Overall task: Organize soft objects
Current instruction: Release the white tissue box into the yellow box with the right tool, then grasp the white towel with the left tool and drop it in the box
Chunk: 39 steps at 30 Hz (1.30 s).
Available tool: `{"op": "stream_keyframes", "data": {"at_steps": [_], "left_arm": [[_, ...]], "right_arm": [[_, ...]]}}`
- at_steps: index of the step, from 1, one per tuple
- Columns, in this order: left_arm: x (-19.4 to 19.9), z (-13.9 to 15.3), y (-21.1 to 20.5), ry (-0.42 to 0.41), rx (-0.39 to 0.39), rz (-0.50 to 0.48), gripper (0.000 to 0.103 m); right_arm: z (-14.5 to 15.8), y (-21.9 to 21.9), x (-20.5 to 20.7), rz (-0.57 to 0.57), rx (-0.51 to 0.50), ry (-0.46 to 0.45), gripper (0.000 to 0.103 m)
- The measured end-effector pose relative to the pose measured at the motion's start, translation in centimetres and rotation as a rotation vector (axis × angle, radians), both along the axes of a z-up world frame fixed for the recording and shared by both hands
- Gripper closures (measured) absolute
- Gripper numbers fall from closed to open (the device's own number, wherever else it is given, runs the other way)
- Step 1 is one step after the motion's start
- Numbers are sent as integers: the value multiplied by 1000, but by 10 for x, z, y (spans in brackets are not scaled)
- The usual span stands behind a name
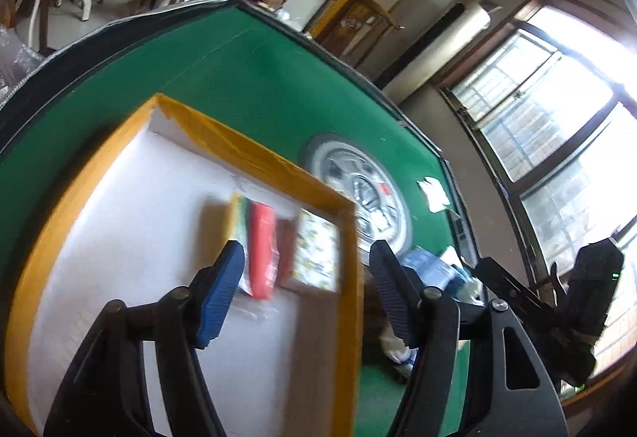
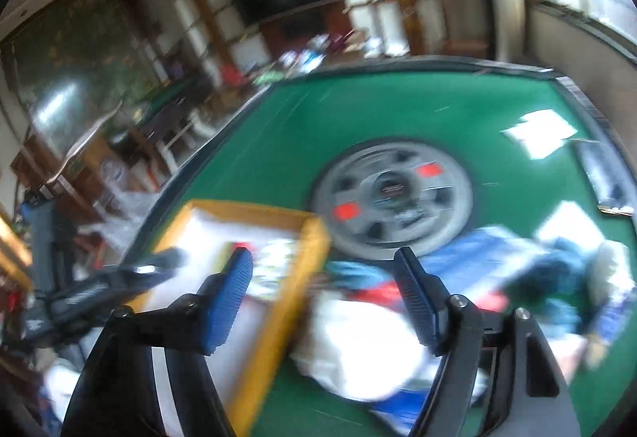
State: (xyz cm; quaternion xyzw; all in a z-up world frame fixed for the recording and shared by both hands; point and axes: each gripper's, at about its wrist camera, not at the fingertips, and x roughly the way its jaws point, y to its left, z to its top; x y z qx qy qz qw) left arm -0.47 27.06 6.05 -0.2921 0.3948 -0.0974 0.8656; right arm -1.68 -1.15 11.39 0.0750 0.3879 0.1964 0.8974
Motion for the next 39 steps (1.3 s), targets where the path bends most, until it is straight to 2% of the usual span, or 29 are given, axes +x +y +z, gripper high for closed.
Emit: {"op": "stream_keyframes", "data": {"at_steps": [3, 7, 12, 18, 20, 21, 22, 23, 24, 27, 30, 33, 37, 39], "left_arm": [[-12, 8, -31, -23, 25, -62, 32], [-16, 9, -88, -22, 113, -178, 32], [-15, 5, -134, -15, 222, -236, 32], [-11, -3, -187, -65, 561, -262, 32], [-6, -13, -198, -57, 645, -281, 34], [-5, -17, -203, -49, 662, -302, 54], [-6, -20, -207, -52, 660, -331, 78], [-9, -21, -210, -60, 653, -366, 83], [-14, -22, -213, -66, 649, -402, 84], [-27, -24, -221, -70, 632, -483, 84], [-30, -26, -223, -57, 604, -505, 84], [-21, -29, -224, -48, 618, -479, 82], [-11, -37, -232, -35, 616, -457, 71], [-6, -41, -237, -36, 618, -444, 71]], "right_arm": [[-7, -47, -12, -103, -7, -44, 34], [-25, -97, -17, -213, -4, -60, 34], [-45, -137, -22, -303, -19, -90, 34], [-54, -161, -24, -349, 19, -93, 34], [-53, -161, -25, -343, 13, -105, 34], [-52, -160, -26, -339, 12, -108, 34], [-52, -160, -28, -336, 11, -111, 34], [-52, -160, -29, -334, 9, -115, 34], [-51, -160, -31, -332, 9, -118, 34], [-52, -159, -30, -325, 24, -104, 34], [-54, -160, -31, -322, 40, -87, 34], [-55, -161, -32, -323, 48, -84, 34], [-56, -161, -32, -323, 46, -81, 34], [-57, -162, -31, -326, 46, -76, 34]]}}
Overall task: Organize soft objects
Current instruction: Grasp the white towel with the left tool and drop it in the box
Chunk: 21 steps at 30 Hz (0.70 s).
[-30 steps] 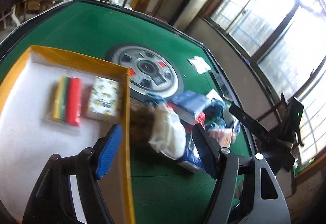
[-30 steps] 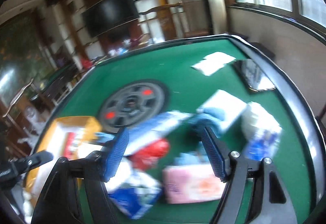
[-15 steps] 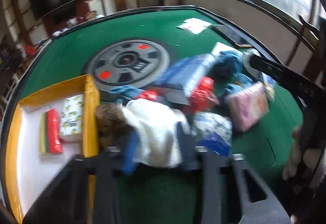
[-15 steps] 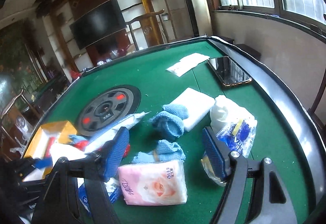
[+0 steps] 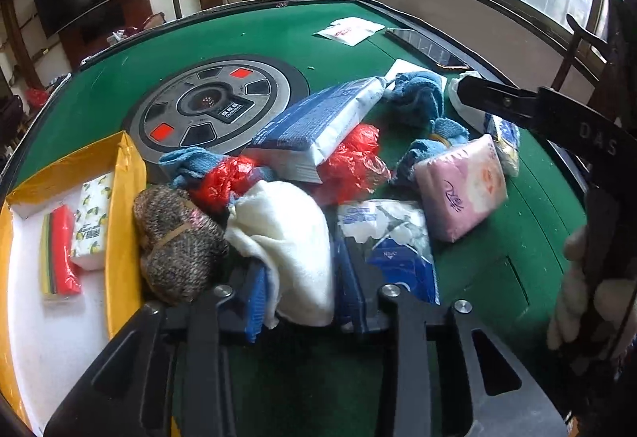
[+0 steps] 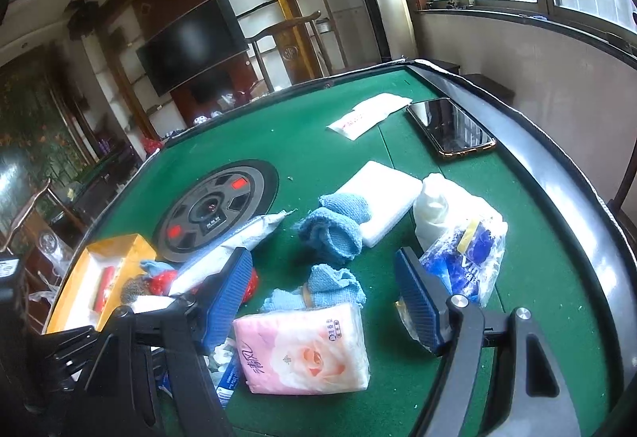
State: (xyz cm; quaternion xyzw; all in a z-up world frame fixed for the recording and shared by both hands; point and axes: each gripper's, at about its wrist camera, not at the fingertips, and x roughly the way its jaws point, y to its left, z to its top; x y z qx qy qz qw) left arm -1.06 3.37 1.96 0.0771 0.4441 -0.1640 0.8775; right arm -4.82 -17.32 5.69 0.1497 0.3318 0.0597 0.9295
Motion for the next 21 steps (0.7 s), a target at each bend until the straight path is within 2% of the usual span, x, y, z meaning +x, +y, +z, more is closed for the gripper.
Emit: {"op": "stream_keyframes", "data": {"at_steps": [2, 3, 4, 7, 15, 18, 21], "left_arm": [[4, -2, 1, 12, -40, 16, 74], [4, -1, 5, 22, -62, 25, 88], [5, 1, 10, 27, -89, 32, 91], [-1, 10, 23, 15, -148, 46, 92], [-38, 54, 77, -28, -392, 75, 92], [-57, 64, 101, -60, -432, 108, 92], [-75, 69, 130, -86, -453, 157, 92]], "right_arm": [[-1, -1, 2, -6, 0, 7, 34], [-2, -2, 2, -9, 2, 12, 34], [-2, -3, 3, -12, 4, 16, 34], [-5, -7, 4, -23, 19, 32, 34], [-9, -12, 5, -36, 31, 53, 34], [-10, -16, 4, -34, 53, 61, 34], [-9, -21, -6, -16, 123, 86, 34]]}}
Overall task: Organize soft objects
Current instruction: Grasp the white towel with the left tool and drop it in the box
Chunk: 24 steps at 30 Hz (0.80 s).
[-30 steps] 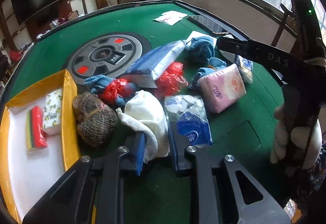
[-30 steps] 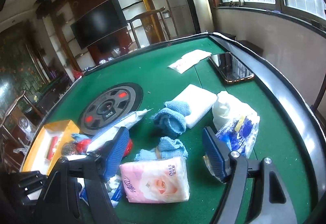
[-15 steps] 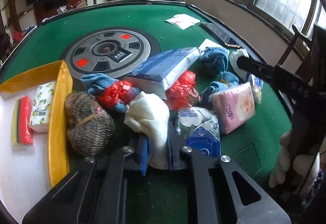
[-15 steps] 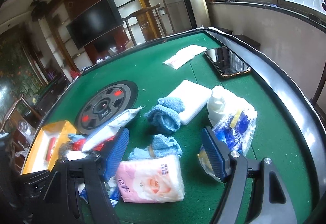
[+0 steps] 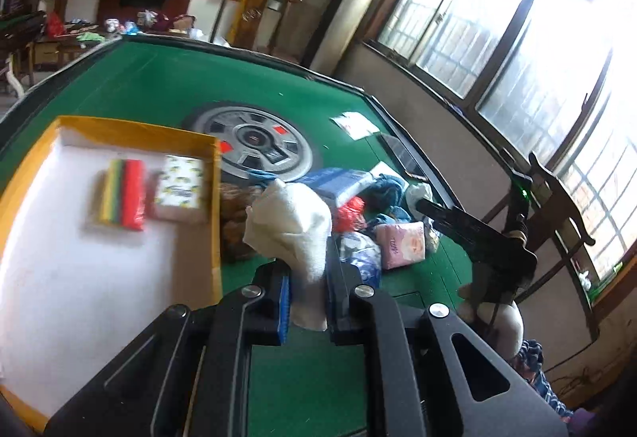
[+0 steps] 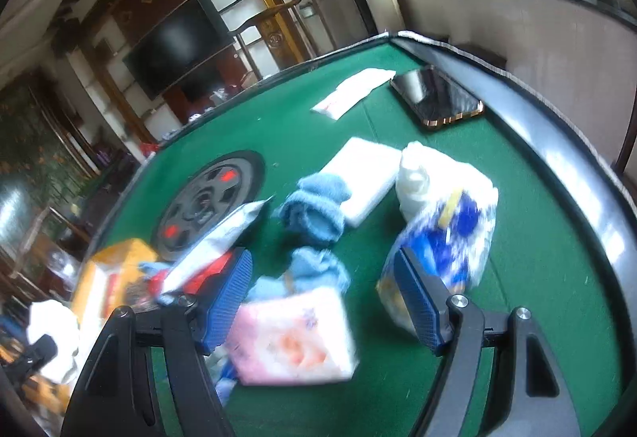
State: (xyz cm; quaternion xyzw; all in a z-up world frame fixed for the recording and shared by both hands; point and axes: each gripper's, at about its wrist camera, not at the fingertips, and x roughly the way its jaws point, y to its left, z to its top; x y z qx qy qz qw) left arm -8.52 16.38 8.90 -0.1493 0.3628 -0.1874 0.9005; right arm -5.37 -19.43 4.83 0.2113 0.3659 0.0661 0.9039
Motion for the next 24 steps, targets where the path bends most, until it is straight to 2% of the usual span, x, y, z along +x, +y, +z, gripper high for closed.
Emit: {"op": "stream_keyframes", "data": {"at_steps": [3, 7, 13, 19, 23, 24], "left_arm": [[-11, -1, 27, 0, -22, 49, 92], [-18, -10, 53, 7, -73, 101, 92], [-25, -21, 76, 15, -117, 142, 92], [-38, -25, 99, 17, -124, 181, 92], [-43, -26, 117, 24, -132, 213, 92], [-44, -26, 122, 25, -133, 219, 92]], "right_arm": [[0, 3, -14, 29, 21, 31, 34], [-8, 16, -19, 84, 23, 139, 34], [-10, 66, -20, 230, 106, 218, 34], [-25, 115, 10, 196, -19, 285, 34], [-30, 133, 17, 156, -136, 279, 35], [-29, 134, 16, 151, -155, 274, 50]]}}
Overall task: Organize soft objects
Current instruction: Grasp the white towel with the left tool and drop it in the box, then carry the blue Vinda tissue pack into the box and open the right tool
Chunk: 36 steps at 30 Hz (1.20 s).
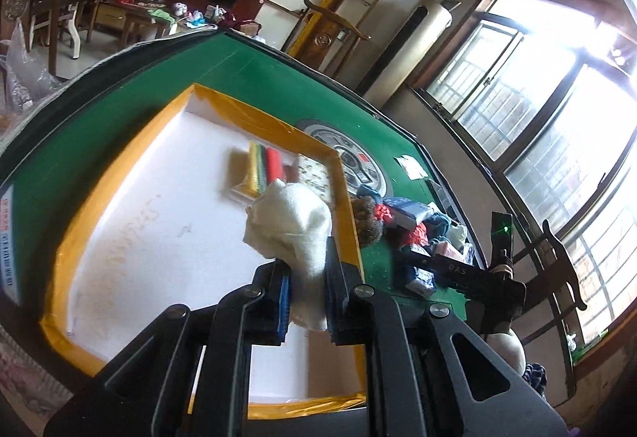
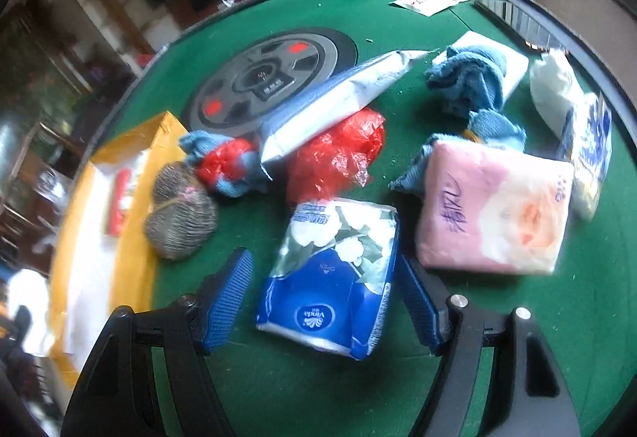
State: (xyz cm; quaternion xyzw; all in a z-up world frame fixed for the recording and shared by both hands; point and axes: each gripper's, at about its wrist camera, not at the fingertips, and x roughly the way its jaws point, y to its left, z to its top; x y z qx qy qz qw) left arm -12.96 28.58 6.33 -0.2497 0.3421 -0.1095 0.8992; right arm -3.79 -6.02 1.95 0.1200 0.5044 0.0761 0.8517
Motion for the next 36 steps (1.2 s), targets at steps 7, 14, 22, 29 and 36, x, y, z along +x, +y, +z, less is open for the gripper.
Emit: {"op": "stream_keyframes", "data": {"at_steps": [7, 14, 22, 29, 36], "left_arm": [[16, 0, 26, 36, 34, 22, 92], [75, -4, 34, 109, 95, 10, 92], [149, -30, 41, 199, 173, 27, 92], [175, -49, 50, 267, 225, 83, 51], [147, -20, 46, 216, 332, 93, 46]], "right_arm": [[18, -3, -26, 82, 45, 8, 56], [56, 43, -28, 224, 157, -50, 56], [55, 129, 2, 360, 209, -29, 55], [52, 180, 26, 406, 210, -15, 55], [33, 212, 54, 421, 287, 71, 55]]}}
